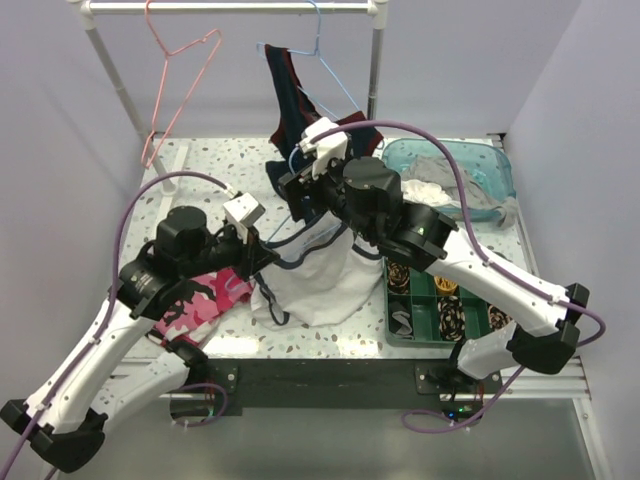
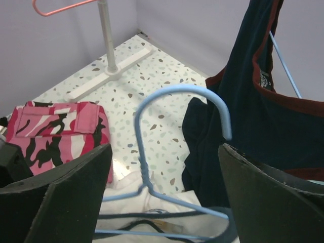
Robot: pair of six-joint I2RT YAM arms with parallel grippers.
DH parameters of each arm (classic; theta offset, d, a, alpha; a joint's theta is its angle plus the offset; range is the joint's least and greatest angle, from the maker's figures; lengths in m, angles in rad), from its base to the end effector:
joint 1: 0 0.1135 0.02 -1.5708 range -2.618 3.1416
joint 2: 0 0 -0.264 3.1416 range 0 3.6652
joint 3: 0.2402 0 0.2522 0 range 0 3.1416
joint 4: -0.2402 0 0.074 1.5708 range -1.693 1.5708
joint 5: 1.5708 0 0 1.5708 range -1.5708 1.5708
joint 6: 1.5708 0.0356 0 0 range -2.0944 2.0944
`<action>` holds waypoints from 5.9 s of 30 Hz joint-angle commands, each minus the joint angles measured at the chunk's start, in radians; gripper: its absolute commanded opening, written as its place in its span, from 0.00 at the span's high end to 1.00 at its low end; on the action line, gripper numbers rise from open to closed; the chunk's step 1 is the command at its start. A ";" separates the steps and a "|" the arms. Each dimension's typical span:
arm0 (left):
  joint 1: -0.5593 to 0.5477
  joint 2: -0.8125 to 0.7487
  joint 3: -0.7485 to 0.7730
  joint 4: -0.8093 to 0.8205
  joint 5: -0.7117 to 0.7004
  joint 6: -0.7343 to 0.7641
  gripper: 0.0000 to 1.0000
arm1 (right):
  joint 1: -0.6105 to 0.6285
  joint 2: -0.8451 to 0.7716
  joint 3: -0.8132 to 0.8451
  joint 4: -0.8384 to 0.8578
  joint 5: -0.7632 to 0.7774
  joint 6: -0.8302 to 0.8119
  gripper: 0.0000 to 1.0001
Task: Place the tank top on the hanger
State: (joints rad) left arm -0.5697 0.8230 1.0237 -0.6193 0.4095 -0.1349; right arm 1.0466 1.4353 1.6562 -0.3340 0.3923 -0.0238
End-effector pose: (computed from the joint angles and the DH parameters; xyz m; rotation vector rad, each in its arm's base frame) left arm 0.1321 -0.1015 0.3713 0.7079 1.9304 -0.8539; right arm 0.1702 0.2671 0.4752 -0.5962 1.5859 0.4399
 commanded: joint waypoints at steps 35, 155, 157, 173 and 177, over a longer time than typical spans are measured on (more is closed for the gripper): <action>0.001 0.269 0.706 -0.342 -0.916 -0.166 1.00 | 0.000 -0.251 -0.015 0.026 0.060 0.079 0.01; -0.305 0.447 -0.177 0.213 -0.811 -0.390 0.09 | 0.001 -0.587 -0.733 0.029 0.241 0.366 0.01; -0.306 0.496 -0.171 0.243 -0.847 -0.382 0.09 | 0.000 -0.579 -0.734 0.027 0.234 0.369 0.02; -0.233 0.741 -0.284 0.538 -0.936 -0.374 0.65 | 0.000 -0.572 -0.747 0.039 0.197 0.375 0.02; -0.190 0.765 -0.284 0.543 -0.966 -0.385 1.00 | 0.000 -0.567 -0.740 0.043 0.192 0.369 0.02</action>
State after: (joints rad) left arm -0.7975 1.5684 0.7456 -0.1532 -0.4847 -0.4980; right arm 1.0462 0.8642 0.9138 -0.3286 0.5842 0.3325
